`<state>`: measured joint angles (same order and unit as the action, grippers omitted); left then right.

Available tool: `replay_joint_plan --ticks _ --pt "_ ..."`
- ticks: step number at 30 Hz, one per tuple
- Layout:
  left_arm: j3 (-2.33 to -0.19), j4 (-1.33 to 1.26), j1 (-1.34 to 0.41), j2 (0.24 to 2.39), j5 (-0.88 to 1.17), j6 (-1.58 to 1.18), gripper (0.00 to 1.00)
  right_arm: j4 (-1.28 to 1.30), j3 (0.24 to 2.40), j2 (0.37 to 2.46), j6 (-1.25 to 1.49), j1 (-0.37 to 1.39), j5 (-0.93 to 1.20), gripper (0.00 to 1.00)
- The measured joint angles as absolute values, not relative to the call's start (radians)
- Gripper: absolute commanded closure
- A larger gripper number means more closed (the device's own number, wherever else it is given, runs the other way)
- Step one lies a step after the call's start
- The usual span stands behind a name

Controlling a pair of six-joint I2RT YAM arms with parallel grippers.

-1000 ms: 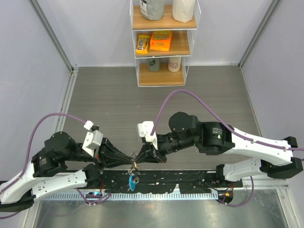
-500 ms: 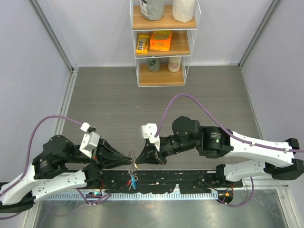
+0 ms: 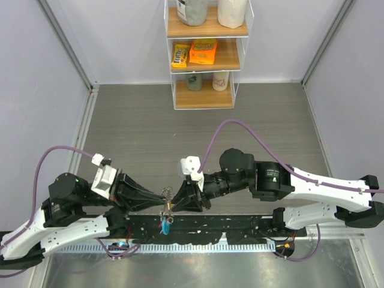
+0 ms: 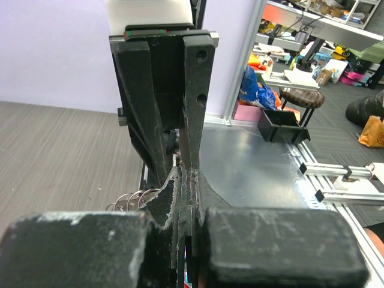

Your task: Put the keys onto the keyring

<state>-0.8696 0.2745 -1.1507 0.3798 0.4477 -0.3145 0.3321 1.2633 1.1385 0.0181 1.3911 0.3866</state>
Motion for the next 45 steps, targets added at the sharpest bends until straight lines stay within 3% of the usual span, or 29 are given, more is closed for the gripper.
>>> replay_joint_plan --ticks 18,41,45 --pt "-0.844 0.216 -1.151 0.377 0.446 -0.337 1.00 0.436 1.415 1.149 -0.079 1.391 0.343 0.63" --pt "-0.839 0.210 -1.151 0.377 0.446 -0.337 1.00 0.446 1.422 1.212 -0.084 1.391 0.371 0.63" --pt "-0.838 0.210 -1.151 0.376 0.446 -0.337 1.00 0.446 1.422 1.220 -0.085 1.391 0.376 0.76"
